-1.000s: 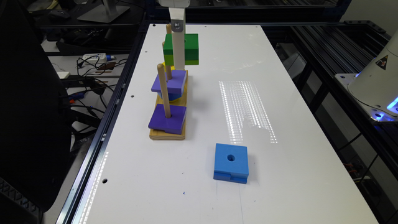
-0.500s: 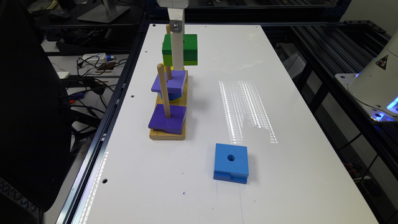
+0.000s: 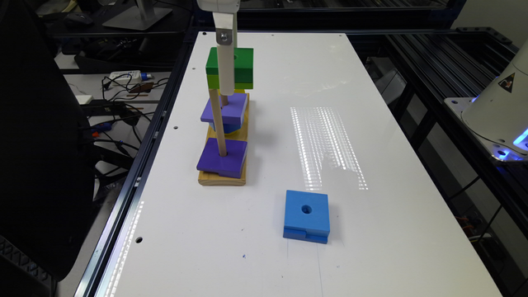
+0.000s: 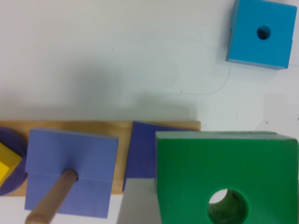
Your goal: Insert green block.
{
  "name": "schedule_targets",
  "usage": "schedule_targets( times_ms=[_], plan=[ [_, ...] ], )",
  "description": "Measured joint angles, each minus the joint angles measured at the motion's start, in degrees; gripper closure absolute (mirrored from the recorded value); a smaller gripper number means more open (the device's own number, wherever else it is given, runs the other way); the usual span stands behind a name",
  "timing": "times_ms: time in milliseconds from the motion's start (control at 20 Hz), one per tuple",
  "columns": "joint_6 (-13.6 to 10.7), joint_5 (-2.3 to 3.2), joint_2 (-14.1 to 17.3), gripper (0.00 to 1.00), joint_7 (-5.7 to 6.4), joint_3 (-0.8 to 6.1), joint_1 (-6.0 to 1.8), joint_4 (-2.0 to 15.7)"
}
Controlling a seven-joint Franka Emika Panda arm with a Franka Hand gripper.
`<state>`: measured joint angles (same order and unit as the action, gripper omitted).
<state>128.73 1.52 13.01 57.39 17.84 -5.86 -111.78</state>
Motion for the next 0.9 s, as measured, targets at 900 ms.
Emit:
schedule_targets(
  times_ms=[900],
  plan=[
    [-0.02, 1.45, 5.32, 1.0, -0.01, -0.48, 0.0, 6.22]
  ],
)
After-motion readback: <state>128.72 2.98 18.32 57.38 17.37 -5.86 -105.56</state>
